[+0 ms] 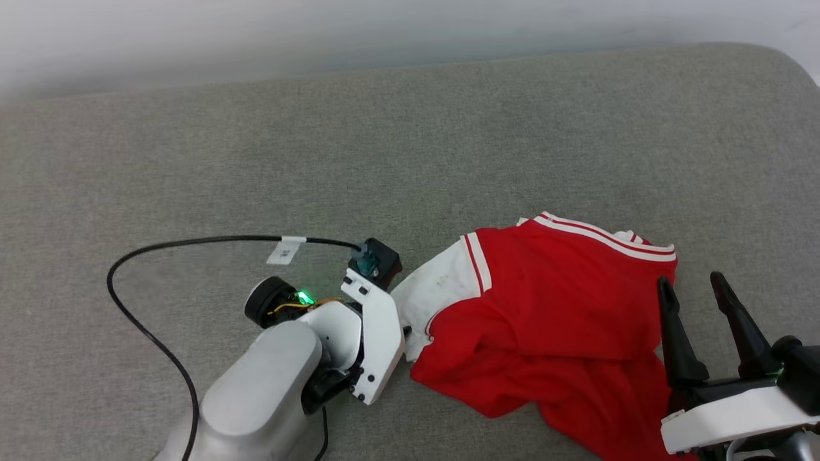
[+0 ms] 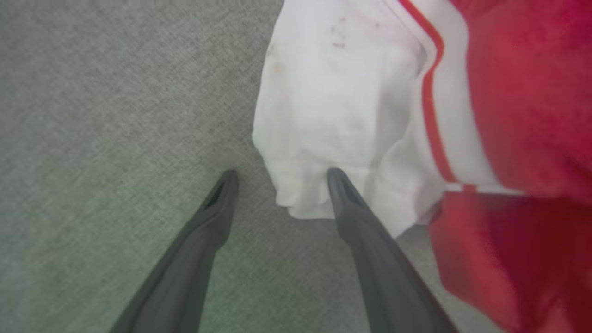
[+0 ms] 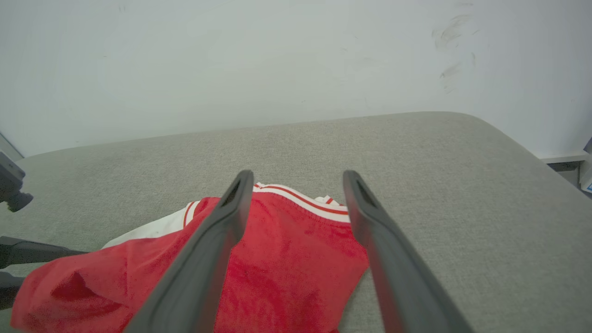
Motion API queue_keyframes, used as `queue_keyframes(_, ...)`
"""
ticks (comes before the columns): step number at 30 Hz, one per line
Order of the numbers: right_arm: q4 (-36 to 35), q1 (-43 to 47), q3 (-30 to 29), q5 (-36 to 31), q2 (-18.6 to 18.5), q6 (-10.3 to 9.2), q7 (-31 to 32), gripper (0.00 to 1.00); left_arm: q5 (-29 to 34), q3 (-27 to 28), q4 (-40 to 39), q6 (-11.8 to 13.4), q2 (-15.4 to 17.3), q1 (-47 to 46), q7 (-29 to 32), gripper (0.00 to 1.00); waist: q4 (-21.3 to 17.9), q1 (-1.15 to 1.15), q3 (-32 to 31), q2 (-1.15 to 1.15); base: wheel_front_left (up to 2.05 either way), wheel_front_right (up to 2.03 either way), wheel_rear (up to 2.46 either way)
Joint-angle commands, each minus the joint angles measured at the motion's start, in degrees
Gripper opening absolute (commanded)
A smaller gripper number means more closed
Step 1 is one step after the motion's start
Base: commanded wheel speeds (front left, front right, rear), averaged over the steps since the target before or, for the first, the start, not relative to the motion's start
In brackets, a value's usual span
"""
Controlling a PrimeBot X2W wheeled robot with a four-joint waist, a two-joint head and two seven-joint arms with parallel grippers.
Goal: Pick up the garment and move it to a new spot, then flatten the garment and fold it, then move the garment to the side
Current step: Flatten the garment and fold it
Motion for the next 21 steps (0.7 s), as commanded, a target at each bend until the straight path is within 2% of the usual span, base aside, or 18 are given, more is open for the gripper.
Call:
queue_keyframes(1, 0.46, -0.95, -0.17, 0.41, 0.08, -0.03, -0.65, 1.0, -0.53, -2.02, 2.07, -0.35, 0.61, -0.27, 2.56, 1.0, -1.97, 0.0, 2.02, 0.0, 0.0, 0.0, 0.0)
queue_keyframes(2, 0.77, -1.11, -0.23, 0.54, 0.08, -0.03, -0.82, 1.0, -0.94, -3.0, 2.69, -0.4, 0.73, -0.4, 3.53, 1.0, -2.23, 0.0, 2.23, 0.0, 0.0, 0.0, 0.0)
queue_keyframes(3, 1.05, -1.33, -0.28, 0.91, 0.08, -0.03, -1.08, 1.0, -1.46, -4.12, 3.24, -0.42, 0.82, -0.23, 4.61, 0.78, -2.43, 0.0, 2.29, 0.0, 0.0, 0.0, 0.0)
queue_keyframes(4, 1.24, -1.5, -0.33, 0.89, 0.08, -0.02, -1.21, 1.0, -2.07, -5.23, 3.48, -0.5, 0.83, -0.03, 5.66, 0.45, -2.57, 0.0, 2.3, 0.0, 0.0, 0.0, 0.0)
queue_keyframes(5, 1.54, -1.57, -0.43, 0.94, 0.08, -0.02, -1.42, 1.0, -2.64, -6.29, 3.36, -0.56, 0.92, 0.04, 6.14, 0.19, -2.64, 0.0, 2.25, 0.0, 0.0, 0.0, 0.0)
queue_keyframes(6, 1.86, -1.52, -0.68, 1.07, 0.08, -0.03, -1.53, 1.0, -3.17, -7.02, 3.01, -0.59, 1.16, -0.04, 6.08, 0.0, -2.65, 0.0, 2.16, 0.0, 0.0, 0.0, 0.0)
queue_keyframes(8, 2.51, -1.41, -1.4, 1.28, 0.08, -0.03, -1.88, 1.0, -2.76, -6.47, 1.22, -0.58, 2.27, -1.52, 1.71, 0.0, -2.02, 0.0, 1.28, 0.0, 0.0, 0.0, 0.0)
queue_keyframes(13, 3.21, -0.79, -2.48, 1.3, 0.09, -0.02, -1.16, 1.0, -1.25, -4.38, -1.17, 0.55, 3.75, -2.87, -4.36, 0.0, -0.07, 0.0, -0.89, 0.0, 0.0, 0.0, 0.0)
queue_keyframes(18, 2.84, -0.13, -3.97, 0.43, 0.07, -0.03, -0.01, 1.0, -0.27, -1.74, -6.21, 3.89, 6.58, -0.86, -9.77, 0.0, 3.03, 0.0, -3.84, 0.0, 0.0, 0.0, 0.0)
queue_keyframes(21, 2.24, 1.01, -4.63, 0.51, 0.08, -0.02, 0.9, 1.0, -0.67, 0.85, -10.29, 6.95, 9.48, 1.71, -11.75, 0.0, 5.08, 0.0, -5.49, 0.0, 0.0, 0.0, 0.0)
